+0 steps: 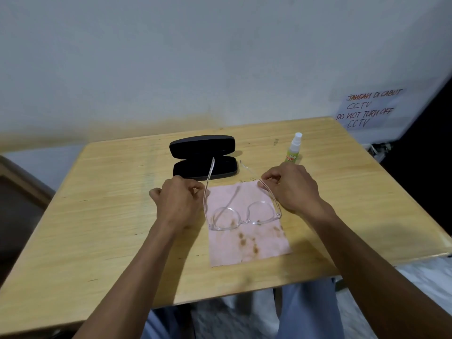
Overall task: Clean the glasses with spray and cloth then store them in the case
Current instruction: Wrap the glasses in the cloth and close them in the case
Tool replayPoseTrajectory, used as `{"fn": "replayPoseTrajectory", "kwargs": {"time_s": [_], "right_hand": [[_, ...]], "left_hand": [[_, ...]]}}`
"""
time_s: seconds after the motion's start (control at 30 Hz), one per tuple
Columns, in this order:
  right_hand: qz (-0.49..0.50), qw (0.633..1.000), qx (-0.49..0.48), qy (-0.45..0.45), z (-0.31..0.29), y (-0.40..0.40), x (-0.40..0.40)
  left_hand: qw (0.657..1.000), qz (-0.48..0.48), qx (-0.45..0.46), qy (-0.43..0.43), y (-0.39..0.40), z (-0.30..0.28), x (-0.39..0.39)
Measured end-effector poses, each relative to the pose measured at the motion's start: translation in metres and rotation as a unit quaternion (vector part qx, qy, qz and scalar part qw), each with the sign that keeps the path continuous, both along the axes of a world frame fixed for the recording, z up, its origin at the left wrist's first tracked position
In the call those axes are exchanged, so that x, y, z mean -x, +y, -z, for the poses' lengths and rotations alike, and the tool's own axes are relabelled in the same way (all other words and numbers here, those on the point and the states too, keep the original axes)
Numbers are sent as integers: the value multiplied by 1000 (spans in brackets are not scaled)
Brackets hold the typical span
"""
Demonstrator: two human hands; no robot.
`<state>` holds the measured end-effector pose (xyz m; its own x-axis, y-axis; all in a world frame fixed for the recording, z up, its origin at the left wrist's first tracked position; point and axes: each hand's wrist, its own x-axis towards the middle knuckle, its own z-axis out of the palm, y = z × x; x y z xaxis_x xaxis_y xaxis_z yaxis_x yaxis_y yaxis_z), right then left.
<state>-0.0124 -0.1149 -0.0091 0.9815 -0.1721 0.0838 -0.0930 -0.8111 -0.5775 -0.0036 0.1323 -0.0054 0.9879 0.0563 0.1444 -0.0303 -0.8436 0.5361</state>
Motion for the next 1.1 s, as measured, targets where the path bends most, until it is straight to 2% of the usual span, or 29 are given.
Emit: {"fn": "replayPoseTrajectory", "kwargs": {"time_s": [0.1, 0.27, 0.33, 0.47, 0.57, 0.63, 0.77, 1.1], "right_hand": [[-5, 1000, 5, 0, 0, 1, 0], [-30, 999, 38, -1, -3, 5, 1], [-38, 999, 22, 2, -4, 3, 1], [-75, 991, -111, -7, -10, -10, 8], [-130, 971, -201, 28, -21, -22, 20], [-165, 959, -222, 59, -25, -29, 24], [-201, 955, -179, 127, -26, -37, 26], [-257, 939, -106, 200, -28, -43, 25]], "left_hand": [[1000, 18, -5, -12, -1, 2, -3], [995, 52, -71, -54, -2, 6, -8], [994, 62, -73, -54, -4, 6, -8], [995, 87, 38, -2, 2, -2, -2], [970, 148, 183, 65, 14, -11, 9], [952, 188, 214, 115, 20, -17, 15], [922, 244, 221, 204, 31, -21, 16], [915, 292, 129, 248, 32, -28, 14]]}}
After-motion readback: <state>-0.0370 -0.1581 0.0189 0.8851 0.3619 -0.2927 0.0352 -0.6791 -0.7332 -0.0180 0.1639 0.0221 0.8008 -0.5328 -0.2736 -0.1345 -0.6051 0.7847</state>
